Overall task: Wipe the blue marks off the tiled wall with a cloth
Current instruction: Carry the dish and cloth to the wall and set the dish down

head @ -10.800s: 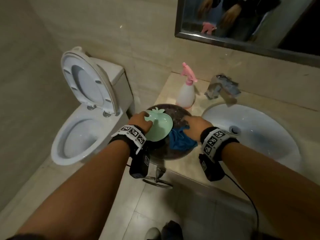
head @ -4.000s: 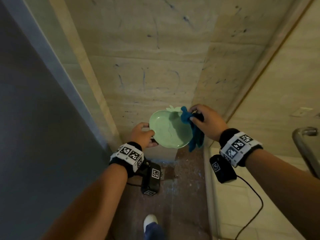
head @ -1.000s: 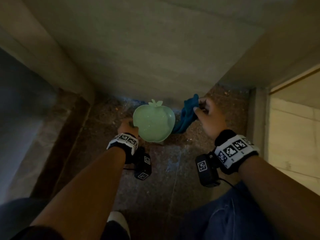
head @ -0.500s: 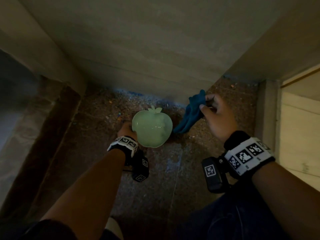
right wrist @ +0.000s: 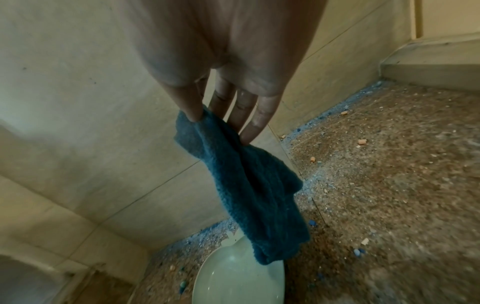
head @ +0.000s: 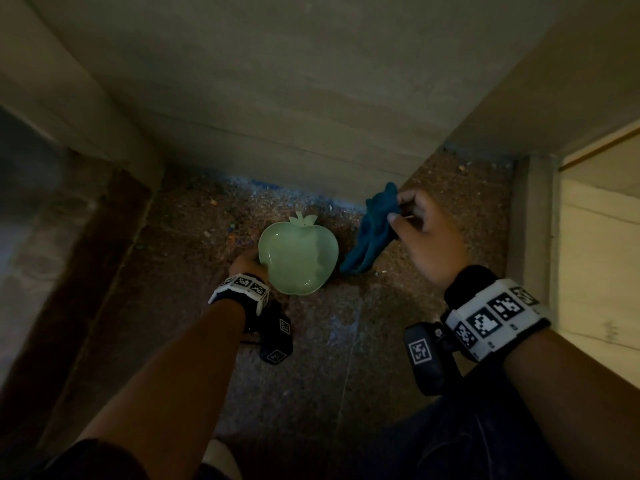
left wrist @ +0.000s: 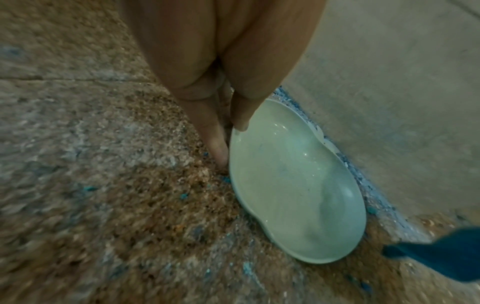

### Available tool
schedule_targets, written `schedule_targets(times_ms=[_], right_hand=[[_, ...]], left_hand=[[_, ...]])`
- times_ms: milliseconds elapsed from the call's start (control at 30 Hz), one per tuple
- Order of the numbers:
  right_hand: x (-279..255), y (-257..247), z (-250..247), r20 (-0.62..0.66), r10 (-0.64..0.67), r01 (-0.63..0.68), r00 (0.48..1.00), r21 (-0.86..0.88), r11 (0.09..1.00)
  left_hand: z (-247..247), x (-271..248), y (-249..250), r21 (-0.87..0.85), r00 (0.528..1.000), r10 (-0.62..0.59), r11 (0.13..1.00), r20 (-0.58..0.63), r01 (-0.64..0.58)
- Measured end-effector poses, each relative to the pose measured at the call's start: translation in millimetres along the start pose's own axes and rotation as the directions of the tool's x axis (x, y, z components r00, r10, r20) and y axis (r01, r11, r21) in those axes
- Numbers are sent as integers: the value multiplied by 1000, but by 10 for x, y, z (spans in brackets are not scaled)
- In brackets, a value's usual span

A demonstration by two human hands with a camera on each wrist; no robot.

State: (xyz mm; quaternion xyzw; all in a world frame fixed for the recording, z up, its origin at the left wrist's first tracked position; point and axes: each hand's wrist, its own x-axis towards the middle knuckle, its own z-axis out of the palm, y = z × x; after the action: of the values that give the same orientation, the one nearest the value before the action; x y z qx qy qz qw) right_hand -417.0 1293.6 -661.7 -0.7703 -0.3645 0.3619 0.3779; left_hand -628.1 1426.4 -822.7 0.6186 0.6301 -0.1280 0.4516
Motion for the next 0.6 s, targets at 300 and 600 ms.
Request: schedule_targets(times_ms=[300, 600], right_hand=[[17, -100, 42, 6, -7, 7, 1000, 35, 999], [-361, -1034, -477, 51, 24, -24, 998, 6, 1000]], left_hand=[[-330, -296, 234, 5, 999, 25, 1000, -21, -25], [-1321, -1665, 1103, 84, 959, 279, 956, 41, -281]])
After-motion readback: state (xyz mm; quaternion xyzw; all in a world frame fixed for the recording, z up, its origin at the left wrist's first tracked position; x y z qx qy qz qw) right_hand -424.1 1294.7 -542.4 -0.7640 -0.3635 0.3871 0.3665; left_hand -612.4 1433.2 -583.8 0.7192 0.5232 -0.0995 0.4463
